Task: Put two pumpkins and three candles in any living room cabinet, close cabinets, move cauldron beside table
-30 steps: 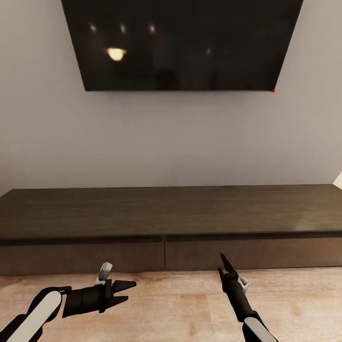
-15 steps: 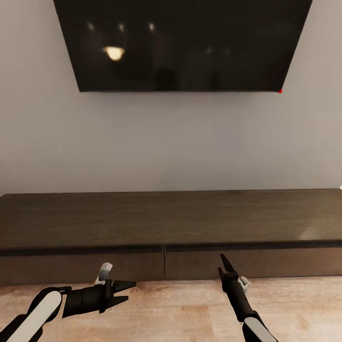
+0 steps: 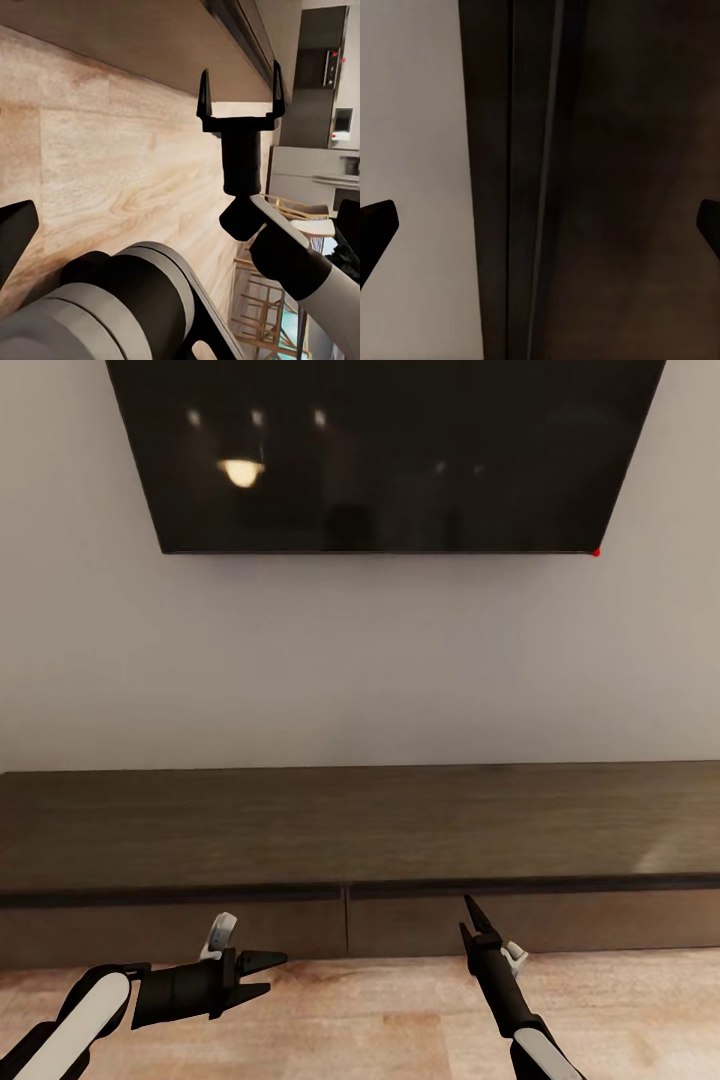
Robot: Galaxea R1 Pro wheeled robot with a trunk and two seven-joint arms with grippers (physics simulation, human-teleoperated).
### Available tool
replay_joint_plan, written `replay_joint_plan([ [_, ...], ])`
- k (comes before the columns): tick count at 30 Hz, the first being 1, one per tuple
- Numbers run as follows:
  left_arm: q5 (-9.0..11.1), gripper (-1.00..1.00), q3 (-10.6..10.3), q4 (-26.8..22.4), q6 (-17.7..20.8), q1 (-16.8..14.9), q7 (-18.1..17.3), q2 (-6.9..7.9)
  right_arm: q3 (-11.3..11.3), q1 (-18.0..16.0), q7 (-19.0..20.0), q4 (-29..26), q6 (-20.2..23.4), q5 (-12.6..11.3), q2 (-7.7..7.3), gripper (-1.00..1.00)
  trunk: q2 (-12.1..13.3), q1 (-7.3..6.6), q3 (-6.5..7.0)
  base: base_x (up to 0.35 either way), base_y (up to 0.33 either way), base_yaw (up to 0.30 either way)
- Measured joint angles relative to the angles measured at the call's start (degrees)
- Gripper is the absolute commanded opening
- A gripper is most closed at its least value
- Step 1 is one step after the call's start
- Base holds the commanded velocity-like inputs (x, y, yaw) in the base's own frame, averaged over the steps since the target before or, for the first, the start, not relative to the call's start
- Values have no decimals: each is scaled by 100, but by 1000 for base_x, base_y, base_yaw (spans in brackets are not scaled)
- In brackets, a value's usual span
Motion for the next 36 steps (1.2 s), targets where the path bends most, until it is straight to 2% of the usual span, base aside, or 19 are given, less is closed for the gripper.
replay_joint_plan([
  [36,0,100,4,1,0,0,0,-6,-3,0,-17,1,-64,0,0,100,0,0,0,33,18,0],
])
